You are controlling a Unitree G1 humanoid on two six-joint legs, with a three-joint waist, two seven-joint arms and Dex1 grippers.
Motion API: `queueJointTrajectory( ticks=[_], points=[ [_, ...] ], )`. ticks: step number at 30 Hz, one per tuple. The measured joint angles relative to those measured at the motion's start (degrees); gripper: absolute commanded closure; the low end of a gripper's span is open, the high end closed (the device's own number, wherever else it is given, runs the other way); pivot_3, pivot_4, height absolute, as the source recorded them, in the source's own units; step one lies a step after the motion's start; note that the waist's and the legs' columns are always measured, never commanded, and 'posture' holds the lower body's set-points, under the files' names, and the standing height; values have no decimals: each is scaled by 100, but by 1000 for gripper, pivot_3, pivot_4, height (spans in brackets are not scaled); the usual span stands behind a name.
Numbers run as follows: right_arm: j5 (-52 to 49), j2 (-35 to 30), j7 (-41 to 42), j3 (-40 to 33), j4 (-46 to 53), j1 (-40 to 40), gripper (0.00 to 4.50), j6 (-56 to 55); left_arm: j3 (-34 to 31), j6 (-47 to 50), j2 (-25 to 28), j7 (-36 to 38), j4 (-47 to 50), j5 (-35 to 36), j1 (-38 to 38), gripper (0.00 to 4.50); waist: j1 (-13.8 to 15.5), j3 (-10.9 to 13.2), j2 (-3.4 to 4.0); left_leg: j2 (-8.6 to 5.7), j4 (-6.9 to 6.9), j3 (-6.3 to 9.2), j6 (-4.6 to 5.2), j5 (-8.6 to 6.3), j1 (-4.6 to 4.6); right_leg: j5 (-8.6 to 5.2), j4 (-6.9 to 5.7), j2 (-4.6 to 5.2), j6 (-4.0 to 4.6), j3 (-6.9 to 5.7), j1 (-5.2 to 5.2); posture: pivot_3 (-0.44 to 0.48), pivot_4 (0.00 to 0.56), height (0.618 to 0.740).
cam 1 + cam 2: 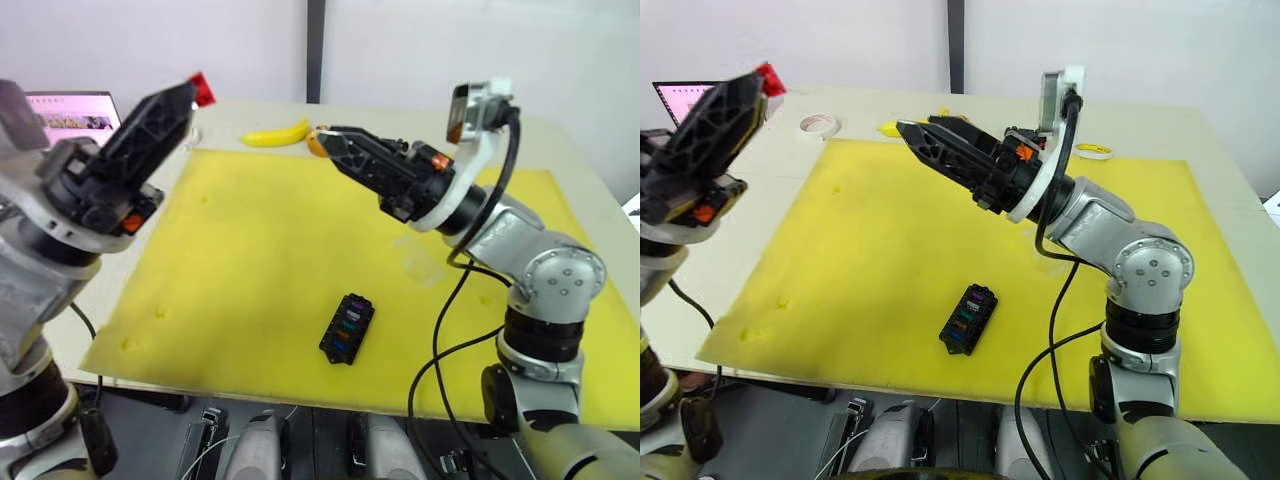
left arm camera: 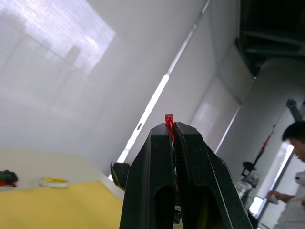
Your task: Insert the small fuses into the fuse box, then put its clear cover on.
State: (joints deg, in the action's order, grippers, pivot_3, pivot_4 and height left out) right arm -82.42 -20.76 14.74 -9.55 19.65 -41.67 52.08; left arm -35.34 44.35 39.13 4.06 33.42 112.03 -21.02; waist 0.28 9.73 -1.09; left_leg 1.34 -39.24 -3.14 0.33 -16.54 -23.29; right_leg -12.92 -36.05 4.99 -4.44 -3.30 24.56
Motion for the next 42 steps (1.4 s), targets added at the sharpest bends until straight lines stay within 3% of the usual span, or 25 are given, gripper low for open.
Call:
queueJointTrajectory(
  ticks=[5,10,14,17,26,37,40,42],
  points=[
    [7,-126,265,-5,-221,-133,0,2,-533,-177,444,219,167,3,739,4408,-13,2,4,7,4,-2,-1,0,2,-1,3,-7,2,0,1,0,150,737],
    [44,-196,559,75,-517,-374,0,22,-1641,20,1026,729,-74,32,1888,4408,-92,5,7,18,8,-6,-2,0,2,-7,5,-15,12,0,4,0,150,737],
    [145,-216,717,151,-660,-427,0,52,-2061,140,1226,1029,-443,35,2009,4408,-71,10,16,19,9,-5,-3,-1,2,-12,7,-15,21,0,4,0,150,737],
    [185,-229,760,195,-673,-452,0,75,-1659,-40,1148,1032,-349,36,1473,4408,-47,10,15,13,9,-5,-3,-1,0,-11,9,-9,21,0,3,0,150,737],
    [-109,-229,196,61,-445,-433,0,76,480,-716,-65,332,-1,54,-465,4408,9,9,14,12,9,-6,-2,-1,-1,1,8,-11,3,2,3,0,150,737],
    [-747,218,-1004,-11,167,-343,0,-474,1695,-499,-902,417,-1050,57,-1307,4408,22,9,13,14,9,-5,-2,0,-2,1,10,-20,2,2,3,0,150,737],
    [-849,293,-1235,7,306,-291,851,-639,1943,-457,-1125,581,-1333,38,-1416,4500,26,9,13,13,9,-5,-2,0,-1,1,9,-23,2,2,3,0,150,737],
    [-898,298,-1336,28,376,-277,1688,-699,2124,-398,-1245,680,-1516,-53,-1524,4500,36,9,13,11,9,-5,-2,0,-2,1,11,-23,2,2,3,0,150,737]
  ],
)
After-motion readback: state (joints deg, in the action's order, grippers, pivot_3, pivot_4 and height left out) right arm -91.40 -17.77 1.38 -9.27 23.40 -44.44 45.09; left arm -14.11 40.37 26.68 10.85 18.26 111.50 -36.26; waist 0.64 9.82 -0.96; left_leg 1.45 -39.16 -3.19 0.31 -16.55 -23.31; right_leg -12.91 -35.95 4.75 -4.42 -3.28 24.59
